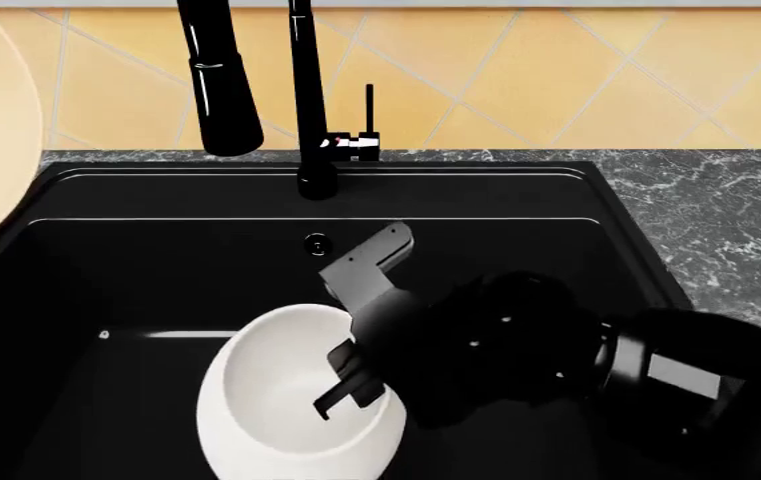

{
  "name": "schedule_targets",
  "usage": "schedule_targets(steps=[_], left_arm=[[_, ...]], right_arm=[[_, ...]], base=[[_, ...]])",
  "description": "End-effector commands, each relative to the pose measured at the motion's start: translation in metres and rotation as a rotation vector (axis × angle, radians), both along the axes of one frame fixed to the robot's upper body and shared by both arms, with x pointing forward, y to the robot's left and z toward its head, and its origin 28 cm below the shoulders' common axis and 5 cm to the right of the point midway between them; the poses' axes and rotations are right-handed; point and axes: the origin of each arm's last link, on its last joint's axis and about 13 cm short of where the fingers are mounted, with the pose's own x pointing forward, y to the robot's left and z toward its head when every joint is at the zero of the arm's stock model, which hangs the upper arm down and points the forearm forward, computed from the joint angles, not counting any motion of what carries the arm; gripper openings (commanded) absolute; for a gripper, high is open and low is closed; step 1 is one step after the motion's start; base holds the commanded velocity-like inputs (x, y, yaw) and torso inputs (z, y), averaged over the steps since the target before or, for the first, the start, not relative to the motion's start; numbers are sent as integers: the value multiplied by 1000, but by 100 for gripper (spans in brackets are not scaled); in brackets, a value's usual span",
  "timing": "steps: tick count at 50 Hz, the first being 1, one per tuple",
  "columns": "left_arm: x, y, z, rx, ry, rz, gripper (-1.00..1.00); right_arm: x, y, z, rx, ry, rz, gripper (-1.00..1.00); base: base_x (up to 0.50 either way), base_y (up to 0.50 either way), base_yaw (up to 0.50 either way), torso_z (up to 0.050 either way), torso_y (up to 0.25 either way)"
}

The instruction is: Stack the bowls in the sink.

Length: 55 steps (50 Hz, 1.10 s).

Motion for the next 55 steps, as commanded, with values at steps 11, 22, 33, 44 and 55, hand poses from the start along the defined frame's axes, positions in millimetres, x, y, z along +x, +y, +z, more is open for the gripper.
schedule_targets(steps=[11, 22, 33, 44, 55], left_arm=[[-4, 0, 6, -7, -48, 5, -100], [-3, 0, 5, -8, -46, 3, -100], [-1, 0, 4, -7, -45, -1, -100], [-1, 1, 4, -10, -47, -1, -100], [-2, 1, 5, -11, -47, 1, -100]], right_arm=[[7, 1, -15, -1, 33, -33, -100], [9, 2, -23, 6, 56, -37, -100], [9, 3, -36, -5, 84, -32, -100], [7, 6, -45, -27, 112, -14, -100], [7, 7, -56, -34, 133, -12, -100]], base=[[0, 0, 0, 0, 0], [0, 0, 0, 0, 0], [0, 0, 0, 0, 1], [0, 0, 0, 0, 0], [0, 0, 0, 1, 0]])
